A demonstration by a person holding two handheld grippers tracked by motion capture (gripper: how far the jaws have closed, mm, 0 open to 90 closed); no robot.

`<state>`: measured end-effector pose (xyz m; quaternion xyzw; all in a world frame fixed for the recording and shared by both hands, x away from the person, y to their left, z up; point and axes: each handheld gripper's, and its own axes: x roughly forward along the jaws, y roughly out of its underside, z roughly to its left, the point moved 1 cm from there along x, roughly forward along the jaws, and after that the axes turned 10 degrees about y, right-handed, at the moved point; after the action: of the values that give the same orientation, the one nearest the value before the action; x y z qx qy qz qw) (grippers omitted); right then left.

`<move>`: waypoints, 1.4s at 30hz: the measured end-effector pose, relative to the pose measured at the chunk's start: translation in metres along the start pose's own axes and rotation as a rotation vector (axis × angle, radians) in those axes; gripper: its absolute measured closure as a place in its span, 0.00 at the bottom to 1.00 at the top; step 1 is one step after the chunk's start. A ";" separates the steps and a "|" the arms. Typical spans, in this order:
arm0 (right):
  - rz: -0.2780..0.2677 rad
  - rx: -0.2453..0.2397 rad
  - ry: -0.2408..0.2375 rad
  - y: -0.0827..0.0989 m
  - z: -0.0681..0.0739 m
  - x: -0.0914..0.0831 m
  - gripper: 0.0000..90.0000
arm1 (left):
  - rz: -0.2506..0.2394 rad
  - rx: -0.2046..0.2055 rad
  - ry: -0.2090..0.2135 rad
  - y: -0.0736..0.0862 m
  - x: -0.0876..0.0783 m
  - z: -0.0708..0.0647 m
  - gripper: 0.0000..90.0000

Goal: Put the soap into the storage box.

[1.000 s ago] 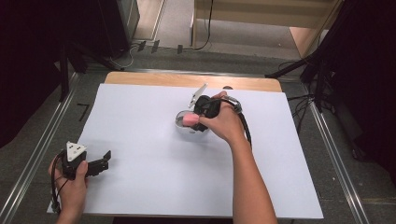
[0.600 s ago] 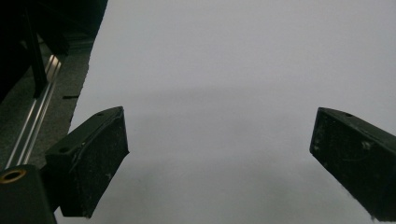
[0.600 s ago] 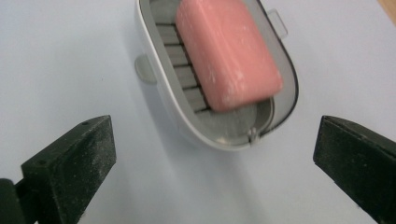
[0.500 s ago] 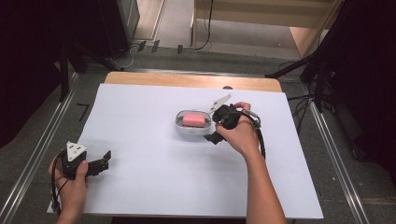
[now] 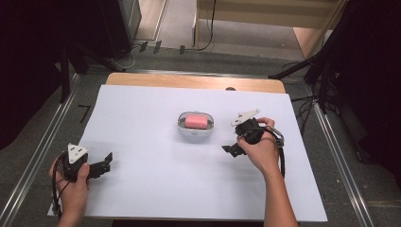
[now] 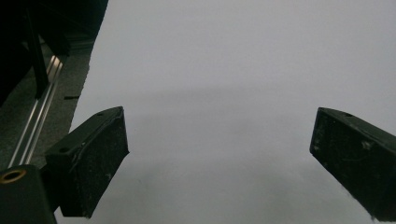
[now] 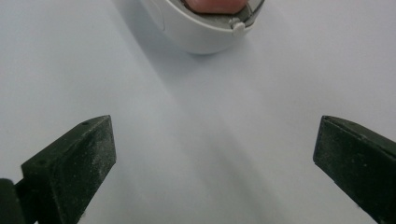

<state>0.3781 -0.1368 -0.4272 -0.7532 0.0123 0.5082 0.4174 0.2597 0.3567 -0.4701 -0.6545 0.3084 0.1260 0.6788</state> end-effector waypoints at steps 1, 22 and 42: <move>-0.006 0.006 0.001 0.004 0.000 -0.002 0.00 | 0.001 0.001 0.000 0.000 0.000 0.000 0.05; -0.048 0.089 0.039 0.067 -0.003 -0.020 0.00 | 0.002 0.003 -0.002 0.000 0.000 -0.001 0.05; -0.091 0.198 0.075 0.133 -0.006 -0.045 0.00 | -0.006 0.012 -0.008 0.000 0.000 -0.002 0.05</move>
<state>0.3024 -0.2454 -0.4736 -0.7265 0.0438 0.4565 0.5117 0.2587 0.3552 -0.4701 -0.6508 0.3047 0.1248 0.6842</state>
